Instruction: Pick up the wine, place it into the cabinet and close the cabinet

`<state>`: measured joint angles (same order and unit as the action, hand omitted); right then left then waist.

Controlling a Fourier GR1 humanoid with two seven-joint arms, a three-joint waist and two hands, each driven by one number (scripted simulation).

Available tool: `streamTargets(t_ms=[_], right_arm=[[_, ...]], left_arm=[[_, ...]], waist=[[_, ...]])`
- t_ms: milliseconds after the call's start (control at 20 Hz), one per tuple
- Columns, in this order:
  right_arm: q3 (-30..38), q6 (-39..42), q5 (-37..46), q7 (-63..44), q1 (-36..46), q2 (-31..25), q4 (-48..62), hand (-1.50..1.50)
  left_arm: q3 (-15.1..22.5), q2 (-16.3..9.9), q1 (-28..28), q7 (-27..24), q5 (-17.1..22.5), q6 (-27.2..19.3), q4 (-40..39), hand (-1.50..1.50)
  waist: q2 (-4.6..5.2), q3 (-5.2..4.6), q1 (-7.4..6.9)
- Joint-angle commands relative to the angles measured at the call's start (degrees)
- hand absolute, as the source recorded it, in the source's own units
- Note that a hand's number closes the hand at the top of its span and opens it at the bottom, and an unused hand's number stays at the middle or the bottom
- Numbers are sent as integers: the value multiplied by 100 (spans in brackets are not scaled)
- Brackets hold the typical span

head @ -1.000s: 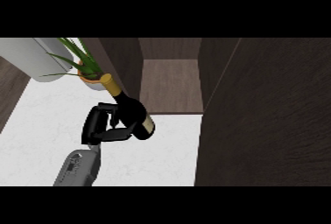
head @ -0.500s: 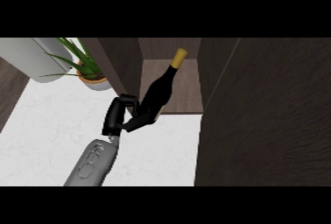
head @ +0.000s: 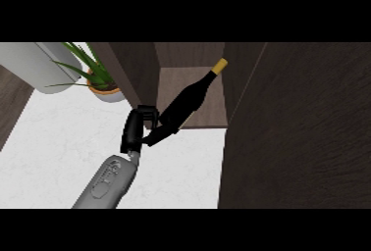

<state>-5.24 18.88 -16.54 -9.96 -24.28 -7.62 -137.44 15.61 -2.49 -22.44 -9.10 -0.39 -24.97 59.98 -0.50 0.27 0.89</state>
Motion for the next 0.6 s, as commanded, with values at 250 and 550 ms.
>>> streamTargets(t_ms=[250, 550], right_arm=[[24, 31, -409, -149, -151, -4, -458, -150], [151, 221, -681, -5, -35, -102, -330, -150]], left_arm=[[348, 233, -1437, 781, -123, -514, -796, 150], [469, 232, -1455, 933, -445, -809, -1228, 150]], waist=[[81, -29, 211], [110, -25, 334]])
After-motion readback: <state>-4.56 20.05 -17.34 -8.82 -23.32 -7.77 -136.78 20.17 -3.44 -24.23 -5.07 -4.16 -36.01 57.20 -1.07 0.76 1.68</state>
